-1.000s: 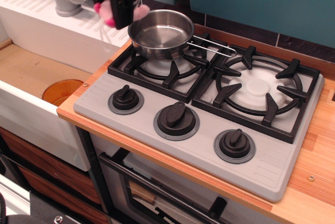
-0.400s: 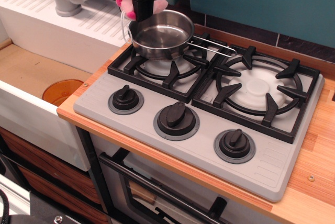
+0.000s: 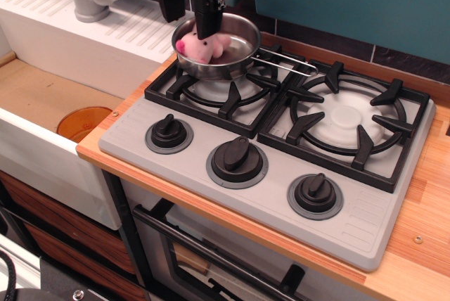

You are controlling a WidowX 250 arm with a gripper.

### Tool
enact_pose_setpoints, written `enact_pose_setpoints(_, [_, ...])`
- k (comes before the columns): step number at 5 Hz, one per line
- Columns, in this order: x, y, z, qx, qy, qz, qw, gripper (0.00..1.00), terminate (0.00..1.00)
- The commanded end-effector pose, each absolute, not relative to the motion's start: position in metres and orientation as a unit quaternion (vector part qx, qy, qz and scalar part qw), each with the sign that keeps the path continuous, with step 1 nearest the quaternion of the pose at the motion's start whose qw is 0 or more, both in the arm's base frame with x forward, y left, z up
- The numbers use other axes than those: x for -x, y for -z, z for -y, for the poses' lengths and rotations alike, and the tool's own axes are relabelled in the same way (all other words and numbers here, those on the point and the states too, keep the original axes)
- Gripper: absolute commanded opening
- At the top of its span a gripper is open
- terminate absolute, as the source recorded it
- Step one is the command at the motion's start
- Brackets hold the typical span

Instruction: Put stuffedpig in pan

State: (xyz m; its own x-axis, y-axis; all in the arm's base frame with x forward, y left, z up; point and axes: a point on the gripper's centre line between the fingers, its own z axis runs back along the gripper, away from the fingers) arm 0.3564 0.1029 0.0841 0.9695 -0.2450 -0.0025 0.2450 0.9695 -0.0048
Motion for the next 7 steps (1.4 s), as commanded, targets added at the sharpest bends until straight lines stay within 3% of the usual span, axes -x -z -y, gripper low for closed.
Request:
enact_pose_setpoints(1, [-0.357, -0.135, -0.112, -0.026, 0.131, 0.034, 0.991, 1.0, 0.0])
enact_pose_setpoints(3, [-0.356, -0.152, -0.116, -0.067, 0.126, 0.06, 0.988, 1.0, 0.0])
enact_pose_setpoints(6, [-0.36, -0.149, -0.12, -0.066, 0.125, 0.063, 0.988, 1.0, 0.0])
enact_pose_setpoints(7, [-0.361, -0.149, -0.123, -0.083, 0.126, 0.054, 0.987, 1.0, 1.0])
